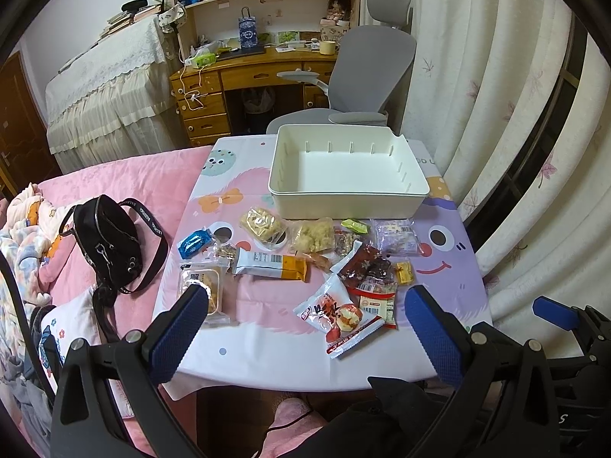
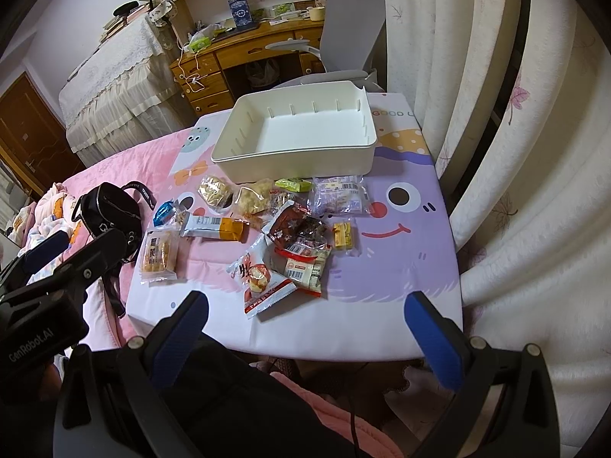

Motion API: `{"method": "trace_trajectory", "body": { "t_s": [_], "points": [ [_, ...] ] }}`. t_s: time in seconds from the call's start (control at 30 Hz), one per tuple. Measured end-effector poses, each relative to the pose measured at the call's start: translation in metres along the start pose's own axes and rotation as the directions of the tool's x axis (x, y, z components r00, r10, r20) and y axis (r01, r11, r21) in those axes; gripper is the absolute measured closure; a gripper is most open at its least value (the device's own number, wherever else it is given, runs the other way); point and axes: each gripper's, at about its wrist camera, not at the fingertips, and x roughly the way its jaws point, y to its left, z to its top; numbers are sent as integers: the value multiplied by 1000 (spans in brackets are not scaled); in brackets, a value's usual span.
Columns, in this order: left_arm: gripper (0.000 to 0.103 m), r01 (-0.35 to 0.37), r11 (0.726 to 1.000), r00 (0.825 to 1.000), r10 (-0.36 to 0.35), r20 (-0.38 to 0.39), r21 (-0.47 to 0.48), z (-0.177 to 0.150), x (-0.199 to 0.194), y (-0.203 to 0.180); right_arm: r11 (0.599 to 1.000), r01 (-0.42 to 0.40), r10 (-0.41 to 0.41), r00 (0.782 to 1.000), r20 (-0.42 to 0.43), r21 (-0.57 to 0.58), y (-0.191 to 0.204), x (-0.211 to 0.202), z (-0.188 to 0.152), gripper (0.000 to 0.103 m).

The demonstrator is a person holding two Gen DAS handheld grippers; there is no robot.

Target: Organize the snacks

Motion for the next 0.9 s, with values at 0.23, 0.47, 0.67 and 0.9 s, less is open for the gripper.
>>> {"method": "trace_trajectory", "body": {
  "t_s": [0.23,0.47,0.67,0.9],
  "points": [
    [1,-7,1000,1000,7,5,-8,0,0,-2,1000,0,0,1000,2,-1,-1,0,0,0],
    [1,-4,1000,1000,4,-1,-13,1,0,-3,1000,-1,1,1000,3,-1,-1,-2,-1,0],
    [1,-13,1000,1000,13,-9,-20,-1,0,-1,1000,-6,6,1000,-2,-12,1,-2,0,0],
    [1,-24,999,1000,23,-7,-35,-11,-9,8,999,-25,25,1000,-4,-28,-1,-3,-9,0]
  ]
}}
